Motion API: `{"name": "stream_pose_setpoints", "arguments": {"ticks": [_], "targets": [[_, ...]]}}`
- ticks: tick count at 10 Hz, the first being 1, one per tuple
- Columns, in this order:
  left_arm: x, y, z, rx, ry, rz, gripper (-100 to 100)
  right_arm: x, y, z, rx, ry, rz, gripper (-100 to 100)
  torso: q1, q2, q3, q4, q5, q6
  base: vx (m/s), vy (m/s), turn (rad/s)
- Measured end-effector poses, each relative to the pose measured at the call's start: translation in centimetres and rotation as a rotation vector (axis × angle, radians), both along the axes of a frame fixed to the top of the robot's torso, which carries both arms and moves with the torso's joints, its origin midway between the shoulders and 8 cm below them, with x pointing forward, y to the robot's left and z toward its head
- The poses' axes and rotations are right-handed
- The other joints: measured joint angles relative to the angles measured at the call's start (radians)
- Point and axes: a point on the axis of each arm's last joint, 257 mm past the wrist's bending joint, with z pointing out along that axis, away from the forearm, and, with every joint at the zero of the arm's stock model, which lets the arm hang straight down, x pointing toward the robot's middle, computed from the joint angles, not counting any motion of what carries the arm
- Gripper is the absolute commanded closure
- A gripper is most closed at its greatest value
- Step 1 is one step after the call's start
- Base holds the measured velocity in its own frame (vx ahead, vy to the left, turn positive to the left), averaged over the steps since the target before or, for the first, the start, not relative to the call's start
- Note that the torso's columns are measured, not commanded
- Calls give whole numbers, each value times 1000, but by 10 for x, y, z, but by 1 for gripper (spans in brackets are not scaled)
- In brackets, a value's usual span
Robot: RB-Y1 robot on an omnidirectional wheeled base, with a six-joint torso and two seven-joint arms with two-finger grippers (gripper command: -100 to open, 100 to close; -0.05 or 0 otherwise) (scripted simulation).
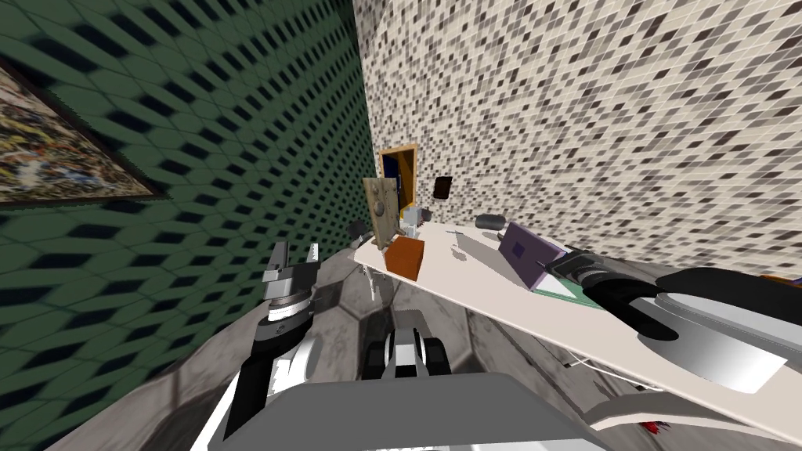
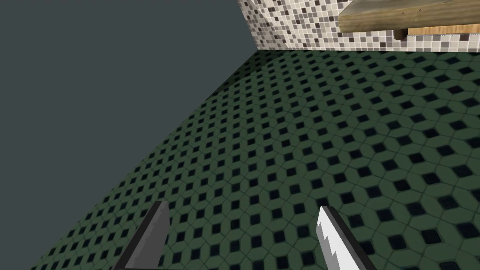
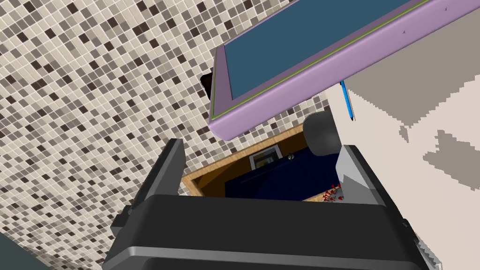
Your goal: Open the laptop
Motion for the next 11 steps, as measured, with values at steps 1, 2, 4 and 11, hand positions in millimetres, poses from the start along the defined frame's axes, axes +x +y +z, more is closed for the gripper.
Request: {"name": "stream_pose_setpoints", "arguments": {"ticks": [1, 2, 4, 11], "targets": [[0, 0, 0, 0, 0, 0, 0, 0, 0, 1, -1, -1, 0, 100, 2, -2, -1, -1, 0, 0, -24, -75, -9], [0, 0, 0, 0, 0, 0, 0, 4, -1, 9, 23, -29, -3, 100, -2, -4, -1, -5, -7, -1, -71, -105, 22], [0, 0, 0, 0, 0, 0, 0, 11, 6, 8, 108, -62, 10, 100, -9, -5, -2, -4, -8, 3, -89, -94, 20], [0, 0, 0, 0, 0, 0, 0, 23, 12, 12, 329, -159, 8, 100, 0, -12, -7, -5, -3, -2, -57, -90, -1]]}}
